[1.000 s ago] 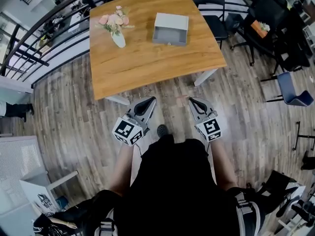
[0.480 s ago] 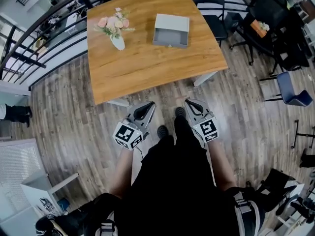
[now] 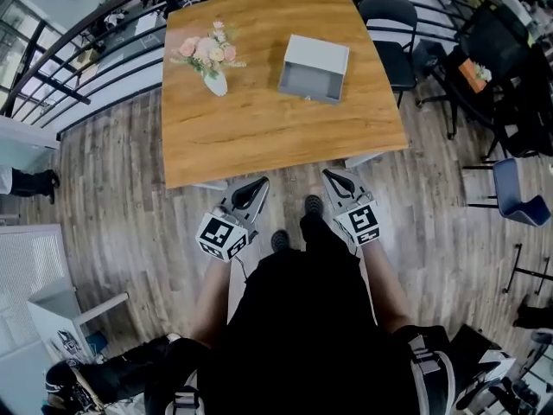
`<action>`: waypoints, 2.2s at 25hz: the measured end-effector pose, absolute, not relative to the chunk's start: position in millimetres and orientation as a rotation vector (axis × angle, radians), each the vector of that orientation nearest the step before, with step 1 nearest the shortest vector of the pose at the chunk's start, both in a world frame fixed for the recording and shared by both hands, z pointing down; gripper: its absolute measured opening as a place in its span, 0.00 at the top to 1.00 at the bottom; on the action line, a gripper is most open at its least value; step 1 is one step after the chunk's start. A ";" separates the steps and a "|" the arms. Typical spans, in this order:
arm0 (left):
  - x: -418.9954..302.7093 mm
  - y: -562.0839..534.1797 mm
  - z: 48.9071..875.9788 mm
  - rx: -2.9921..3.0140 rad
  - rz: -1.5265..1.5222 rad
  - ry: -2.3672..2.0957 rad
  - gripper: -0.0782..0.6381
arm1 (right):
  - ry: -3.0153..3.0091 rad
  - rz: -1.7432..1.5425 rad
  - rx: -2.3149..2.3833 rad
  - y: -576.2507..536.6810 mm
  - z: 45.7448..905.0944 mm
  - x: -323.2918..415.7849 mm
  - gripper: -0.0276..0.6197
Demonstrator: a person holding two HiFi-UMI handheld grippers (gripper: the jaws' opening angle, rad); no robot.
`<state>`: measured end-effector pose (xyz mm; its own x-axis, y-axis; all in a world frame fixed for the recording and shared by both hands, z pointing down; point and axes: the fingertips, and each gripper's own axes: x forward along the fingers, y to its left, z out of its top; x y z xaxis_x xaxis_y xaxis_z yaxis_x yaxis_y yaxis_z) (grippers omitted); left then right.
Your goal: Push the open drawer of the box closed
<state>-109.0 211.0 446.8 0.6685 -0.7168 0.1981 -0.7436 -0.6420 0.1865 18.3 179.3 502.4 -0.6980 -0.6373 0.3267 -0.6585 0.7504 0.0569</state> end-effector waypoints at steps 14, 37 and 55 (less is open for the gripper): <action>-55.3 99.0 437.0 2.550 0.180 -1.404 0.86 | -2.694 0.063 0.779 46.1 500.5 65.1 0.93; -112.6 -29.1 437.8 2.623 0.245 -1.273 0.86 | -2.600 0.121 0.874 -74.8 532.5 8.9 0.93; -152.4 -84.0 471.6 2.645 0.254 -1.111 0.86 | -2.469 0.252 0.946 -120.7 605.5 -27.5 0.93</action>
